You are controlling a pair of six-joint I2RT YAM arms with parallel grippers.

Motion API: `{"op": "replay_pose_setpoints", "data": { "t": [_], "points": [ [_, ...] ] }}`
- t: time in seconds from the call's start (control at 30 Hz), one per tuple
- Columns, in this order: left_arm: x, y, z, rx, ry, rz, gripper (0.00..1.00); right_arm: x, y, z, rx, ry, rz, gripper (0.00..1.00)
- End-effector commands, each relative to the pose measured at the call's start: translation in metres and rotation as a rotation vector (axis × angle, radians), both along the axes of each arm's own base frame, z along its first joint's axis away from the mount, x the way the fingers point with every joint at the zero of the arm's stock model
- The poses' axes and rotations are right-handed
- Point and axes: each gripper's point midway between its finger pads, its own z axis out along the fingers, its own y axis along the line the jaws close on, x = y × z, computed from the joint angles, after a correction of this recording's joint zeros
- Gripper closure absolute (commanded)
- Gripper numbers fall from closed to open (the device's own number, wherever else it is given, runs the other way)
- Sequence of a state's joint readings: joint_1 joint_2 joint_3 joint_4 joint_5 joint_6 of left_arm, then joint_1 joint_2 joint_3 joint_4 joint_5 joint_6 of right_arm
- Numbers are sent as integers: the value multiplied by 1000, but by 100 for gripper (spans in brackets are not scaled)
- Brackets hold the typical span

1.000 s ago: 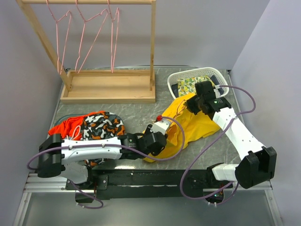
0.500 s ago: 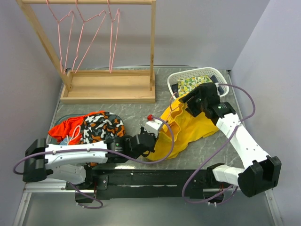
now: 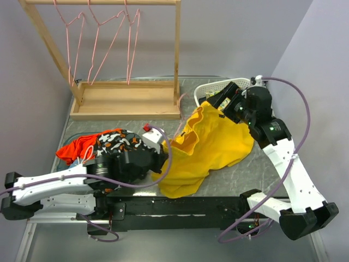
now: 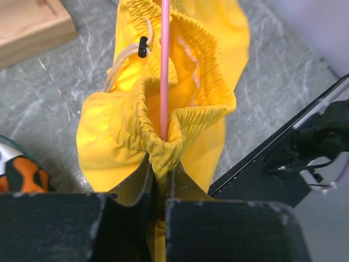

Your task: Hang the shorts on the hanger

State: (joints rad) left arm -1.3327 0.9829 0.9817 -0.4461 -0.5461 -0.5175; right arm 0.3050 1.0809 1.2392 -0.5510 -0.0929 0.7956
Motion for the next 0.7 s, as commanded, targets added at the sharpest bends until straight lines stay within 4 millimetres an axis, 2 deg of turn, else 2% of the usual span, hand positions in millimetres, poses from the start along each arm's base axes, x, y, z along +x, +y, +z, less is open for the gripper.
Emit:
{"op": "replay_pose_setpoints", "data": {
  "t": [0.0,0.03,0.07,0.13,0.17,0.2,0.3,0.37,0.43,0.47,0.5,0.53,0.6,0.63,0.67],
  "points": [
    [2,29,76,-151,-50,59,99,0,-10,54,-34,-139,-26,0],
    [3,34,82,-150,-58,65,99,3,-10,64,-23,-149,-35,0],
    [2,40,101,-183,-69,69,99,3,-11,68,-16,-158,-42,0],
    [3,51,110,-171,-76,87,99,2,-6,73,28,-156,-33,0],
    [2,56,124,-199,-84,91,99,1,-2,74,47,-155,-18,0],
    [1,59,129,-206,-88,88,99,-4,1,76,64,-159,3,0],
    [-1,70,145,-240,-102,88,99,-21,5,61,60,-100,24,0],
    [1,80,156,-258,-116,114,99,-25,-1,47,35,-65,-4,0],
    [3,88,163,-258,-123,141,99,-31,-3,42,48,-44,-16,0],
    [5,93,170,-266,-129,157,99,-35,2,41,72,-44,9,0],
    [5,96,173,-269,-133,163,99,-37,6,49,106,-79,27,0],
    [5,98,176,-275,-135,168,99,-40,12,38,110,-61,47,0],
    [6,106,181,-283,-136,187,99,-44,13,31,103,-63,45,0],
    [6,108,182,-290,-132,197,99,-45,15,14,92,-38,42,0],
    [7,111,182,-284,-136,210,99,-48,19,8,91,-34,55,0]
  ]
}}
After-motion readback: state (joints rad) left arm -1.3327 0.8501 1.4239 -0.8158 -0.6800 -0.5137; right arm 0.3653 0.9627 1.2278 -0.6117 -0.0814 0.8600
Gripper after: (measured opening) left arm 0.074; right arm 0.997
